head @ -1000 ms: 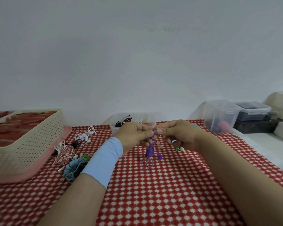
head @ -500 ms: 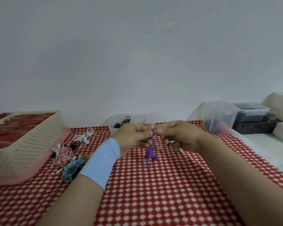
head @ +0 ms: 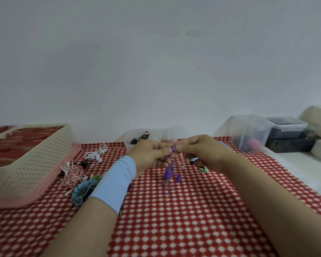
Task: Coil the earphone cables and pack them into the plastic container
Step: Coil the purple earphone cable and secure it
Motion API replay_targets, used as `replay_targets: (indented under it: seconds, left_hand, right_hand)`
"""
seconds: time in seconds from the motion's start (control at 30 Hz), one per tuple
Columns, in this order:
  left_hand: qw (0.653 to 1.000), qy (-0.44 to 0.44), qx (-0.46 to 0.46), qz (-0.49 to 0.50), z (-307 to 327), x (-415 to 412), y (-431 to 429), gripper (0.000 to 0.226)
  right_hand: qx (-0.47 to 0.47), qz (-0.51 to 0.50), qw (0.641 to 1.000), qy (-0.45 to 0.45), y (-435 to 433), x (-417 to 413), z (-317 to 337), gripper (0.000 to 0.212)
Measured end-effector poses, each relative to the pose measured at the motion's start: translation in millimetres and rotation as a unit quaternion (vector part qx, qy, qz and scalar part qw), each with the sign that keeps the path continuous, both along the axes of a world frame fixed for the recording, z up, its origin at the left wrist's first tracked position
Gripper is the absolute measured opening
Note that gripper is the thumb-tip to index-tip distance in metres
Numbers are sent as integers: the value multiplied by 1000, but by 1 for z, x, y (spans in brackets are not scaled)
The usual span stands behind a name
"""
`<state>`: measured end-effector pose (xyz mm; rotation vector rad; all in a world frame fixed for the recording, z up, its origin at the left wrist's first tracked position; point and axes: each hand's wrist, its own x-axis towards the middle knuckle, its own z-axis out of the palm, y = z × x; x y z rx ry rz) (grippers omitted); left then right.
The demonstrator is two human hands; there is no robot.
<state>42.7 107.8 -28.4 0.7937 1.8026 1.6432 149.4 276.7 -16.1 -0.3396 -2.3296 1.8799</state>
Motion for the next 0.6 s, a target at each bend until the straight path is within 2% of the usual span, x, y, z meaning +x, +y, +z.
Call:
replay_targets:
  seconds: [0.1,0.6]
  left_hand:
    - [1000,1,-1,-6,1,0,-1,14]
    - [1000,4,-11,-16,-2,1,1,13]
  right_hand:
    - [-15,14,1000,-3,4,2,0,16]
    - [130,-4,990,59,-1,2,2,14]
